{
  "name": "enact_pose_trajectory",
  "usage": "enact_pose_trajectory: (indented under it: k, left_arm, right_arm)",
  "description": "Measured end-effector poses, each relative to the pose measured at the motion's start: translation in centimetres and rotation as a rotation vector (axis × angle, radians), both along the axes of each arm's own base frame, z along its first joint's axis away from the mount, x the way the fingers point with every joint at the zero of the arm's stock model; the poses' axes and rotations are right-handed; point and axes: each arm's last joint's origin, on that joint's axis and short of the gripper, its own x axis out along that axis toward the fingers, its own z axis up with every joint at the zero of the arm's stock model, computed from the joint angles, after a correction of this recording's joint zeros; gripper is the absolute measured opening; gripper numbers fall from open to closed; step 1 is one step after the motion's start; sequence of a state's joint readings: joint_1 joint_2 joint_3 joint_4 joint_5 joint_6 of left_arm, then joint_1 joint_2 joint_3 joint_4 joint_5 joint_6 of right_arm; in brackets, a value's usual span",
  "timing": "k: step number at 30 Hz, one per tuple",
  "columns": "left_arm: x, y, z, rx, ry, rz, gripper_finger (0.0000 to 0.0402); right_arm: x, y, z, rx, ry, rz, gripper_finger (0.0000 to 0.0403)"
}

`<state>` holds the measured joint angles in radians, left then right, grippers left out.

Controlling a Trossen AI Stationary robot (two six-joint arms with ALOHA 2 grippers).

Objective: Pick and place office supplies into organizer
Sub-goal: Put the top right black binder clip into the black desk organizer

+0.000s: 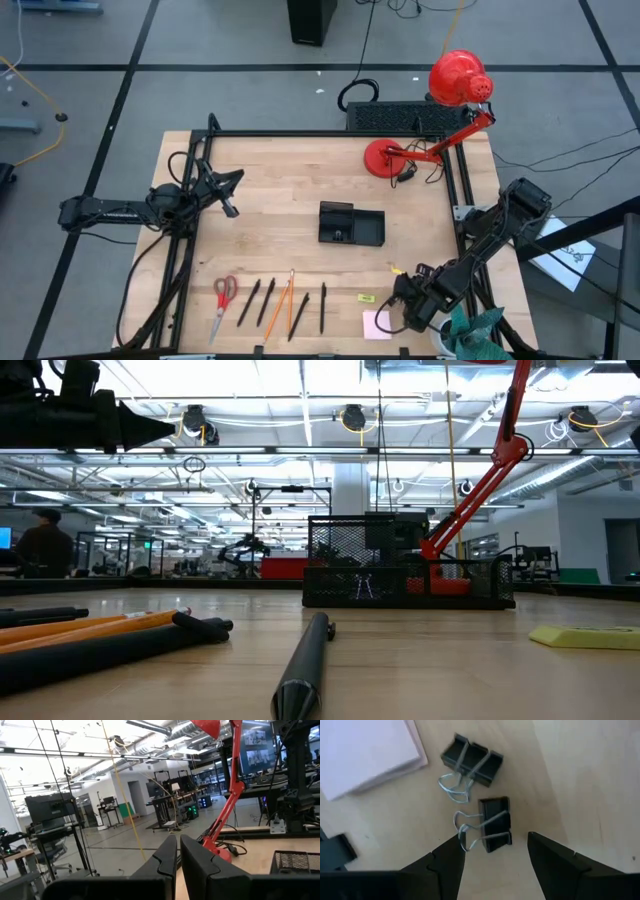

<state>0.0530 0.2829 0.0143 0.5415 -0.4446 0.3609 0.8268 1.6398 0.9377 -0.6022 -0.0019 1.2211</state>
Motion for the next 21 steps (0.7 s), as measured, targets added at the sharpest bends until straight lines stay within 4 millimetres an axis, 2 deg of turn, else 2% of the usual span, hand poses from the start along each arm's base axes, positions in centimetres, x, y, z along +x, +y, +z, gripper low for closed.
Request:
enact_pose_trajectory:
  k: [4,13,15,17,21]
  left_arm:
    - [0.0,0.0,0.0,-0.001,0.0,0.0,0.0031]
    - [0.0,0.0,0.0,-0.019,-0.011,-0.006,0.0031]
    - [0.0,0.0,0.0,-0.02,-0.012,-0.006,0.0031]
    - [0.0,0.0,0.01,-0.019,-0.012,-0.006,0.0031]
    - [0.0,0.0,0.0,-0.02,-0.011,-0.006,0.0031]
  right_arm:
    - [0.01,0.0,0.0,-0.001,-0.002,0.003,0.0169]
    - [0.16,0.14,0.14,0.005,-0.028,0.047,0.0033]
    - [0.27,0.25,0.17,0.014,-0.042,0.059,0.0013]
    - [0.48,0.48,0.26,0.036,-0.068,0.068,0.0009]
    - [0.58,0.58,0.25,0.047,-0.076,0.056,0.0039]
